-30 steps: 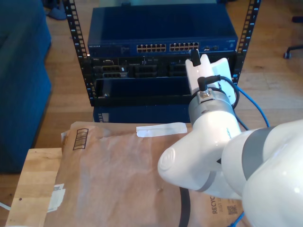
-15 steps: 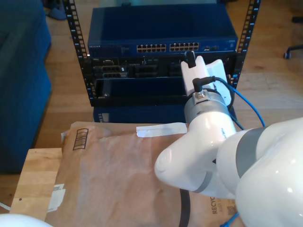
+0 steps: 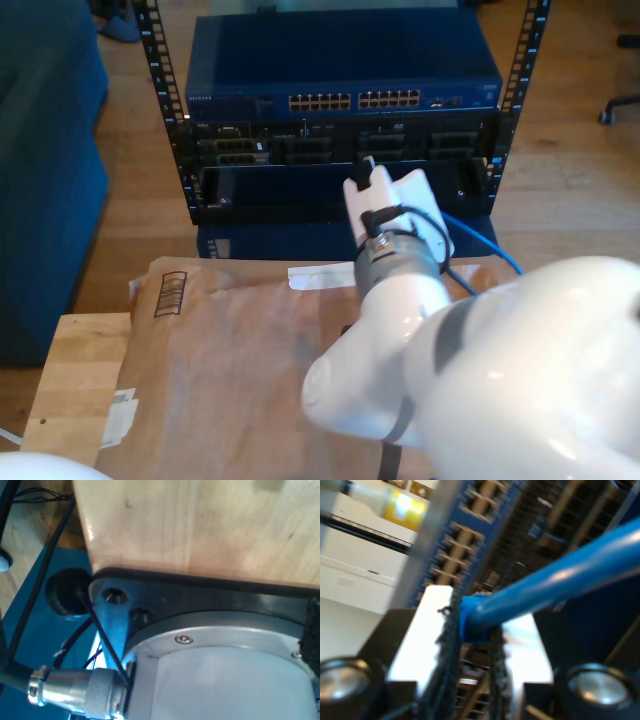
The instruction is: Grab the cable and plug it in
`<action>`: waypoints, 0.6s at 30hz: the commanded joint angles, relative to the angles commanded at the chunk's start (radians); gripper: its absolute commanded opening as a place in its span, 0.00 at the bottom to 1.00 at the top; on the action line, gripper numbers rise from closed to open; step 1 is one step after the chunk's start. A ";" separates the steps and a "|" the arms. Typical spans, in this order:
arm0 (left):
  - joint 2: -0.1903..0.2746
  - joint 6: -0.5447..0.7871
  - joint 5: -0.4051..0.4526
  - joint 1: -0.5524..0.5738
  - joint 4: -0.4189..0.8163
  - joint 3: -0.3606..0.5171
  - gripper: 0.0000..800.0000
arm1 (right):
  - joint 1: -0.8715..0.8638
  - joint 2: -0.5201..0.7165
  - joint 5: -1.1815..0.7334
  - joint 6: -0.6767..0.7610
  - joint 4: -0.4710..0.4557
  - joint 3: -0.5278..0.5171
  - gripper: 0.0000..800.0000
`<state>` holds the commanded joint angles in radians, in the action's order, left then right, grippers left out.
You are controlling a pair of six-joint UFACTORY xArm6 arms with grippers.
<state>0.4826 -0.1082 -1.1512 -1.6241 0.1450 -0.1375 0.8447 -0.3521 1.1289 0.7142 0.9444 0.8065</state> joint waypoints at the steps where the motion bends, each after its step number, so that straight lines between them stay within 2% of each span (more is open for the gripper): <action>1: 0.000 0.000 0.000 0.000 0.000 0.000 1.00 | 0.003 -0.038 0.063 -0.002 0.000 0.034 0.00; 3: 0.000 0.000 0.000 0.000 0.000 0.000 1.00 | 0.003 -0.091 0.152 -0.003 0.000 0.083 0.00; 11: 0.000 0.000 0.000 0.000 0.000 0.000 1.00 | 0.000 -0.118 0.160 -0.006 -0.005 0.181 0.00; 14: 0.000 0.000 0.000 0.000 0.000 0.000 1.00 | 0.002 -0.167 0.167 -0.003 -0.009 0.164 0.00; 18: 0.000 0.000 0.000 0.000 0.000 0.000 1.00 | 0.038 -0.169 0.172 -0.005 -0.003 0.161 0.00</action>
<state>0.4826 -0.1082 -1.1512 -1.6241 0.1450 -0.1375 0.8830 -0.5209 1.3007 0.7096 0.9413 0.9676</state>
